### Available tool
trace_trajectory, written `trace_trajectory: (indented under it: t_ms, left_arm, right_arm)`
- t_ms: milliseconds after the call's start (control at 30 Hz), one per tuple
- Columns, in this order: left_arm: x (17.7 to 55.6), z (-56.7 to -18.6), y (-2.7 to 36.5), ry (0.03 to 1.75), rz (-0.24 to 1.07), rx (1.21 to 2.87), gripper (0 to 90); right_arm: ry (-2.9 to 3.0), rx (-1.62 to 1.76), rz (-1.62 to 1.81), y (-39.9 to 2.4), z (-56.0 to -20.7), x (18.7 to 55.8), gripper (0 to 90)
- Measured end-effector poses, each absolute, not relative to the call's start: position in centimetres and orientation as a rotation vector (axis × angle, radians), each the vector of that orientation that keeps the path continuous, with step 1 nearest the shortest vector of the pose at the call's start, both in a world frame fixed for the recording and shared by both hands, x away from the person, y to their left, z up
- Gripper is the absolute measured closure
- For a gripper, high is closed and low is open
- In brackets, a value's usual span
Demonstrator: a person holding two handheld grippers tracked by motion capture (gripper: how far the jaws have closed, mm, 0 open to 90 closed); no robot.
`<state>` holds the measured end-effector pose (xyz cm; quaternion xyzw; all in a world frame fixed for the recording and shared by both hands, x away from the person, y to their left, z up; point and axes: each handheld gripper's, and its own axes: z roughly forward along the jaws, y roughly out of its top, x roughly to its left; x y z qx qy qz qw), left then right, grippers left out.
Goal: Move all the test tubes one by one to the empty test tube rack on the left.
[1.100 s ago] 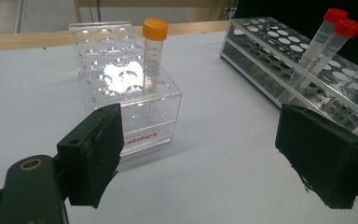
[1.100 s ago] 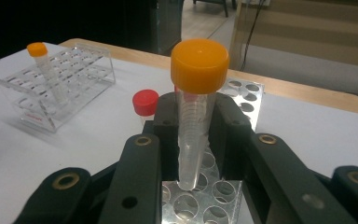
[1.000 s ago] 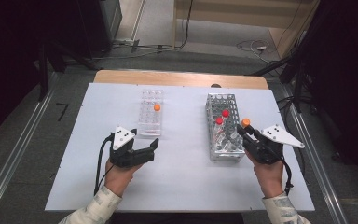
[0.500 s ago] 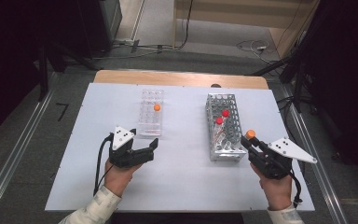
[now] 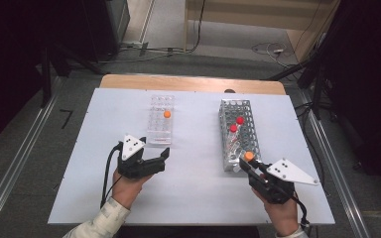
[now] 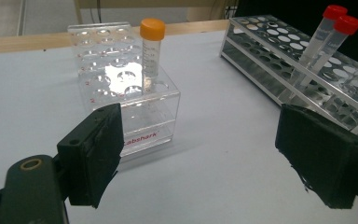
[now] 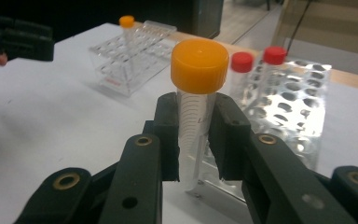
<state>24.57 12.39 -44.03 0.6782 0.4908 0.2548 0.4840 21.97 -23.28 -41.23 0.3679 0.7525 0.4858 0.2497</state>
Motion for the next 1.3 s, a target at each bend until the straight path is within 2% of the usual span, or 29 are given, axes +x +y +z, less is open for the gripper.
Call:
trace_trajectory:
  t_ms: [433,967,1133,1300]
  left_arm:
    - [24.2,-43.6,11.9,1.171,0.617,1.652,16.2]
    - [23.2,-41.6,10.2,1.056,0.579,1.659,19.5]
    - [23.3,-41.4,9.8,1.026,0.578,1.671,22.9]
    - [23.4,-41.3,9.6,0.999,0.576,1.673,31.9]
  right_arm:
    - [2.156,0.898,1.360,-18.5,-42.1,22.7,71.6]
    - [2.240,0.875,1.339,-11.9,-43.8,26.2,71.6]
    - [2.256,0.862,1.338,-10.5,-43.8,26.7,71.6]
    - [2.266,0.835,1.337,-9.3,-43.8,26.7,71.7]
